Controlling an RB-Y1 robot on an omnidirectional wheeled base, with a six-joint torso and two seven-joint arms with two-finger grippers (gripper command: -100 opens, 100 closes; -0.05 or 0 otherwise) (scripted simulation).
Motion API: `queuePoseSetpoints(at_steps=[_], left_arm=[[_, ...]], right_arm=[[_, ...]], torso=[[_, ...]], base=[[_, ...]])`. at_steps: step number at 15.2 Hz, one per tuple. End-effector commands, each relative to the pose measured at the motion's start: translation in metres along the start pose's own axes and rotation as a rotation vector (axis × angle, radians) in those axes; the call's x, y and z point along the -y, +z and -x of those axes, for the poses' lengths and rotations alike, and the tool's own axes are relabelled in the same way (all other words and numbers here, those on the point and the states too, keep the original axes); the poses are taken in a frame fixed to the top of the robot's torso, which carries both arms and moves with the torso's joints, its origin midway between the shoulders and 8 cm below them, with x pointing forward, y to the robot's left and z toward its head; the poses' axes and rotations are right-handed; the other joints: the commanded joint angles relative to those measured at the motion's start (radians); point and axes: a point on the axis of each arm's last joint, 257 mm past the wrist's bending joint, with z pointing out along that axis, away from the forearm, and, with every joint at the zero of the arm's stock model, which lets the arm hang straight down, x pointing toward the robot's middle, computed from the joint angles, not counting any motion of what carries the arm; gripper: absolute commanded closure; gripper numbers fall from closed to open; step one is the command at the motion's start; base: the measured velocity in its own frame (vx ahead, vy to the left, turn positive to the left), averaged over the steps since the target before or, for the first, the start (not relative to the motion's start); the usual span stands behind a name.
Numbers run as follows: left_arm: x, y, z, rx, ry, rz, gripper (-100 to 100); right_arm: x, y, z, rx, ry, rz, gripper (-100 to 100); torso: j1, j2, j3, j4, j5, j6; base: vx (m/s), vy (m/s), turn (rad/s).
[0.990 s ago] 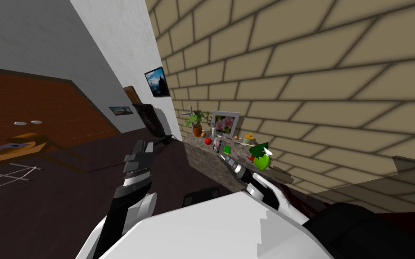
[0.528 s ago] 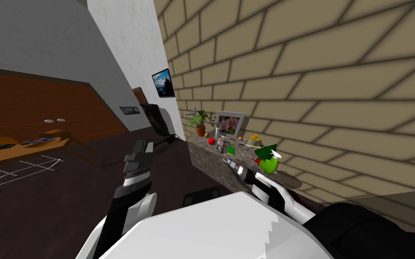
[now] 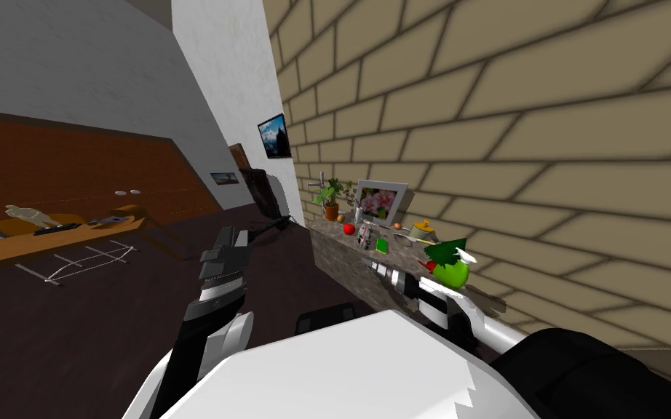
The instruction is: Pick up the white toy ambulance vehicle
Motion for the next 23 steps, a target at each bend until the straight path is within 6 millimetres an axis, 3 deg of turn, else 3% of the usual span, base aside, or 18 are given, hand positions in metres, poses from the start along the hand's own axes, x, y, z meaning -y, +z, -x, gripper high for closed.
queuePoseSetpoints(at_steps=[1,2,4,7,9,12,14,15,21,23], left_arm=[[0.000,0.000,0.000,0.000,0.000,0.000,0],[0.000,0.000,0.000,0.000,0.000,0.000,0],[0.000,0.000,0.000,0.000,0.000,0.000,0],[0.000,0.000,0.000,0.000,0.000,0.000,0],[0.000,0.000,0.000,0.000,0.000,0.000,0],[0.000,0.000,0.000,0.000,0.000,0.000,0],[0.000,0.000,0.000,0.000,0.000,0.000,0],[0.000,0.000,0.000,0.000,0.000,0.000,0],[0.000,0.000,0.000,0.000,0.000,0.000,0],[0.000,0.000,0.000,0.000,0.000,0.000,0]], right_arm=[[0.009,-0.004,0.000,-0.025,-0.023,-0.027,-100],[0.025,-0.011,-0.003,-0.053,-0.038,-0.066,-100],[0.028,-0.015,0.000,-0.066,-0.056,-0.077,-100],[0.059,-0.034,-0.001,-0.127,-0.100,-0.164,-100],[0.062,-0.039,0.004,-0.141,-0.122,-0.177,-100],[0.092,-0.062,0.009,-0.196,-0.168,-0.265,-100],[0.094,-0.067,0.014,-0.208,-0.187,-0.278,-100],[0.107,-0.078,0.018,-0.230,-0.207,-0.319,-100],[0.143,-0.122,0.045,-0.304,-0.296,-0.456,-100],[0.144,-0.125,0.050,-0.312,-0.311,-0.466,-100]], torso=[[0.000,0.000,0.000,0.000,0.000,0.000],[-0.001,0.000,0.000,0.000,0.000,0.000],[-0.002,0.000,0.000,0.000,0.000,0.000],[-0.002,0.000,0.000,0.000,0.000,0.000],[-0.001,0.000,0.000,0.000,0.000,0.000],[-0.002,0.000,0.000,0.000,0.000,0.000],[-0.001,0.000,0.000,0.000,0.000,0.000],[-0.002,0.000,0.000,0.000,0.000,0.001],[-0.001,0.000,0.000,0.000,0.000,0.000],[-0.001,-0.001,0.000,0.000,0.000,0.000]], base=[[0.013,0.065,0.037],[0.020,0.059,0.105],[0.018,0.047,0.079],[0.020,0.068,0.124],[0.026,0.062,0.074],[0.020,0.062,0.124],[0.024,0.059,0.072],[0.019,0.056,0.088],[0.029,0.066,0.118],[0.032,0.044,0.065]])
